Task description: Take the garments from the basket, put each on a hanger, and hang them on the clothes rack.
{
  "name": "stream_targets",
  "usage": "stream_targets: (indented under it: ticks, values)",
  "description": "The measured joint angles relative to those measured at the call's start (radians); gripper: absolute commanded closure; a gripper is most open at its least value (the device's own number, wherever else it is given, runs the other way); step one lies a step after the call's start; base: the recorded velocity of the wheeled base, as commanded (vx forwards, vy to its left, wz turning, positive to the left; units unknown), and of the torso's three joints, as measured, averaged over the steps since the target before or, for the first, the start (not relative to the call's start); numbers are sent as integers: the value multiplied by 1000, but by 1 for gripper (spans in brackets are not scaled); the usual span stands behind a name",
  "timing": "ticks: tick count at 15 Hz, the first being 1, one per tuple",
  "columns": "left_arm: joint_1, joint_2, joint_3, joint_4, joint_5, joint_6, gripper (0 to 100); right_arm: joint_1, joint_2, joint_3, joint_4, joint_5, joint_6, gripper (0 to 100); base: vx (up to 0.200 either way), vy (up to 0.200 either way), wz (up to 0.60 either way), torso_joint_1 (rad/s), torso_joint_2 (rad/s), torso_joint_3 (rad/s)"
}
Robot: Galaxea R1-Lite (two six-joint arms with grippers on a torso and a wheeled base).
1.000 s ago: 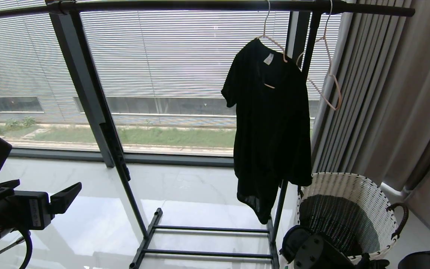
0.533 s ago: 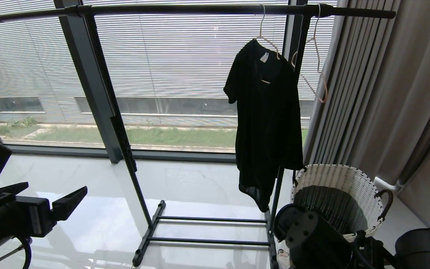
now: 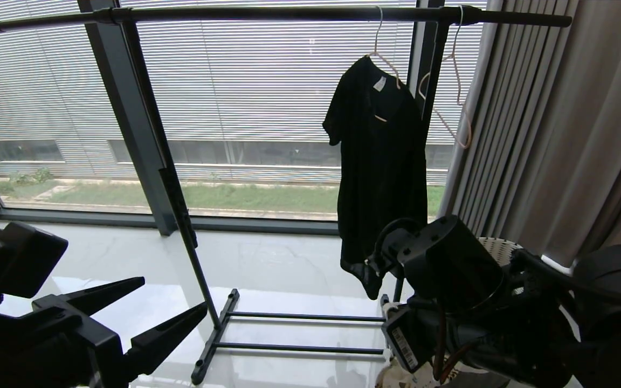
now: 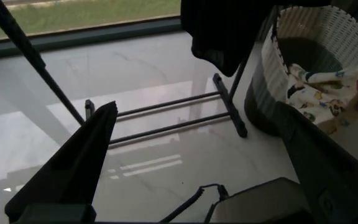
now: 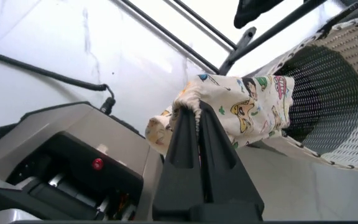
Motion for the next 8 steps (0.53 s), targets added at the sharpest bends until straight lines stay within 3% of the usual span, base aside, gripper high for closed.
stream_targets:
  ticks: [3,8]
  values:
    - [-83,131,-38,-127,-3,-70,0,-31,-3,-76,6,18,-2,100,0,0,0,0,0,0]
    - [-229,393,-88,-197,-66,-149,0,-53,-29,-104,5,58,-1,100,0,0,0,0,0,0]
